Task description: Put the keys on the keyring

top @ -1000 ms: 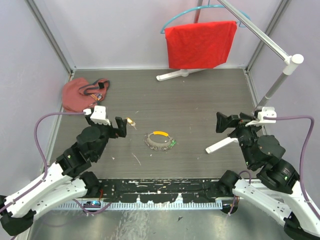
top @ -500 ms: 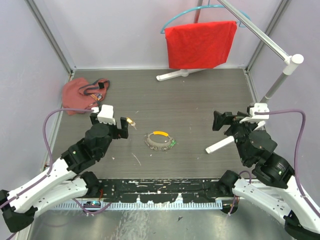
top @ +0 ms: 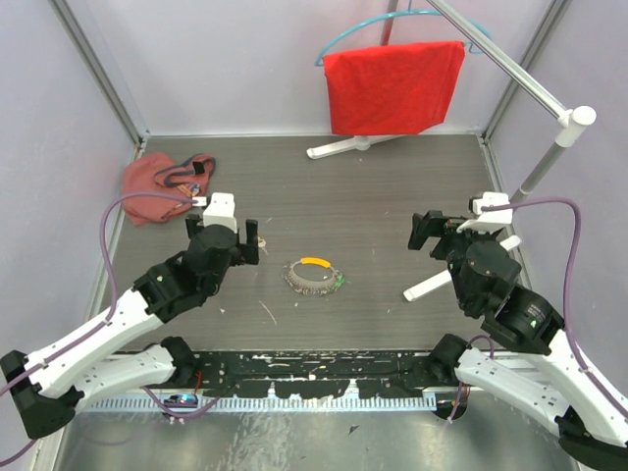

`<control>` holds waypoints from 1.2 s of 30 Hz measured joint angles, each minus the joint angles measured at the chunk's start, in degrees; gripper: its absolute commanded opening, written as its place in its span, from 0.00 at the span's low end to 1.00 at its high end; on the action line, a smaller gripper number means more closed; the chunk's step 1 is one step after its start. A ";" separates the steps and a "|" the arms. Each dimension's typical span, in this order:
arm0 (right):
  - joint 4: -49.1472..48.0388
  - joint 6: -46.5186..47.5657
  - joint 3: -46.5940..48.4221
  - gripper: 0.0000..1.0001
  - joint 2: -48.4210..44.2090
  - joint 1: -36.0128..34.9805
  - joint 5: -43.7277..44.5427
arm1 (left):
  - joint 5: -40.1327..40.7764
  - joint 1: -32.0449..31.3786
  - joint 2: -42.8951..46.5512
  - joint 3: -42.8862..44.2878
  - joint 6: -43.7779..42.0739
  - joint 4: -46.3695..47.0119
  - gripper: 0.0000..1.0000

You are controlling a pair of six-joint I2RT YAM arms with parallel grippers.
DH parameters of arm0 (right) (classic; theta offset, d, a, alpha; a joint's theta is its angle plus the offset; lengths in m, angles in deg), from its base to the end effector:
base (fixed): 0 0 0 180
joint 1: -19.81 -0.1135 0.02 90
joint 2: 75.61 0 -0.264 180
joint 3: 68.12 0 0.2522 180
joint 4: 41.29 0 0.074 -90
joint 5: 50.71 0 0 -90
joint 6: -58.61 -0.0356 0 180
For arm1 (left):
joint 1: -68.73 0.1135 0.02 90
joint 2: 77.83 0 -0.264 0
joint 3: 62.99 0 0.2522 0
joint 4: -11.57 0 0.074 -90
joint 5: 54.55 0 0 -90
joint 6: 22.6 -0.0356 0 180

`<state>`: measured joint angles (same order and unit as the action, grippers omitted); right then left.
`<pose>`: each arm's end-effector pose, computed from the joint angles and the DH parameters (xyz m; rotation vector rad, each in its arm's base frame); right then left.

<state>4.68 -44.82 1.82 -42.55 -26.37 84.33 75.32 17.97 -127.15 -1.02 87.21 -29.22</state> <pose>0.0863 0.0535 0.3932 0.0909 1.6812 0.1017 0.1337 -0.1276 0.3212 0.1089 1.9393 -0.0950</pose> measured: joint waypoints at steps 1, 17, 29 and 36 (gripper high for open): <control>0.02 0.00 0.09 1.00 0.13 0.00 -0.09 | 0.07 0.00 -0.55 0.57 0.44 -0.83 0.98; 0.81 0.39 0.87 1.00 -1.22 0.00 -1.60 | -1.79 0.00 0.90 -0.17 1.38 -2.82 0.98; 0.79 0.68 0.76 1.00 -4.24 0.00 -1.60 | -1.03 0.00 6.14 -2.25 -1.88 1.01 0.98; 0.76 0.68 0.76 1.00 -4.15 0.00 -1.62 | 0.31 0.00 7.23 -2.25 -2.19 0.50 0.98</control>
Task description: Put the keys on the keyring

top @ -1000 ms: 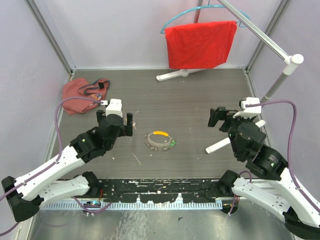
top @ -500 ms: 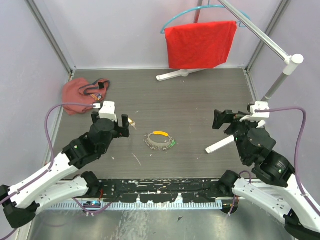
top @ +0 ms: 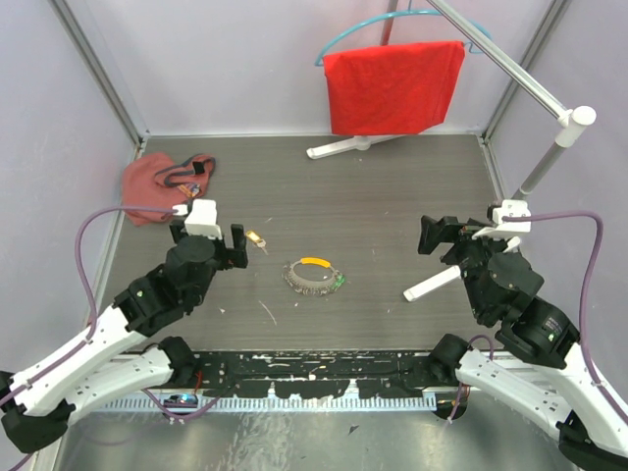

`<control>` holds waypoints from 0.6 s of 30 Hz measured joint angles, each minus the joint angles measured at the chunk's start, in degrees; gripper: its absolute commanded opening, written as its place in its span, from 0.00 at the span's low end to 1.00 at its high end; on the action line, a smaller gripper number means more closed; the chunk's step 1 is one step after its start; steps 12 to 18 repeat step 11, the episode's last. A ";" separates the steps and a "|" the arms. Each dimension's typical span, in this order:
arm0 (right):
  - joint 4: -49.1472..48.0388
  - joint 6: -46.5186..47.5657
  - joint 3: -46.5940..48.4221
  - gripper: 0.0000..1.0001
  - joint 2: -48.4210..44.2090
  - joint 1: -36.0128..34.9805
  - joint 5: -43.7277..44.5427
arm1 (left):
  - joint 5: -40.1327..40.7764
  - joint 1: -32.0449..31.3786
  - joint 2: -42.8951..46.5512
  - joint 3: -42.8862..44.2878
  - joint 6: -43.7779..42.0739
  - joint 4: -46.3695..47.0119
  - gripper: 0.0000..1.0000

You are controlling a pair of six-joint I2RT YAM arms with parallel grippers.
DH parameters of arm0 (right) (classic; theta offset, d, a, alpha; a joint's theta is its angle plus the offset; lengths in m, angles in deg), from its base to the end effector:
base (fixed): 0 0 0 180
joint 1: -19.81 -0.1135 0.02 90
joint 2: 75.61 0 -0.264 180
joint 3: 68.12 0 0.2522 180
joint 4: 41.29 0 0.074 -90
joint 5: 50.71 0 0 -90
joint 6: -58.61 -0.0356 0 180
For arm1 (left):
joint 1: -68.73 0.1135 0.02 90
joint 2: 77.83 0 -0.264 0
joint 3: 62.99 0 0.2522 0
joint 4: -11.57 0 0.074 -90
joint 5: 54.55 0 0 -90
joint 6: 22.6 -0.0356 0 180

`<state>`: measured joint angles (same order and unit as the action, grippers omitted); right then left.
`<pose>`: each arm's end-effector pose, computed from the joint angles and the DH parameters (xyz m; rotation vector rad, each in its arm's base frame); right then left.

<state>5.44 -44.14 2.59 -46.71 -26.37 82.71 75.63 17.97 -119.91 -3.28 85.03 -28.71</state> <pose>0.0705 0.0381 0.4007 0.0957 1.6327 0.1609 0.1176 -0.1077 0.3278 0.0937 1.8692 -0.1308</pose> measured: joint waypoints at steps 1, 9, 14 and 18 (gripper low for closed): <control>0.00 0.00 0.00 1.00 -0.02 0.00 0.02 | 0.70 0.00 0.50 0.00 0.02 -0.39 0.98; -0.57 0.04 -0.83 1.00 -1.44 0.00 0.04 | 4.57 0.00 6.47 -1.88 0.70 -0.81 0.98; -0.76 0.02 -0.96 1.00 -1.57 0.00 0.04 | 5.01 0.00 7.08 -2.34 0.85 -0.90 0.98; -0.76 0.02 -0.96 1.00 -1.57 0.00 0.04 | 5.01 0.00 7.08 -2.34 0.85 -0.90 0.98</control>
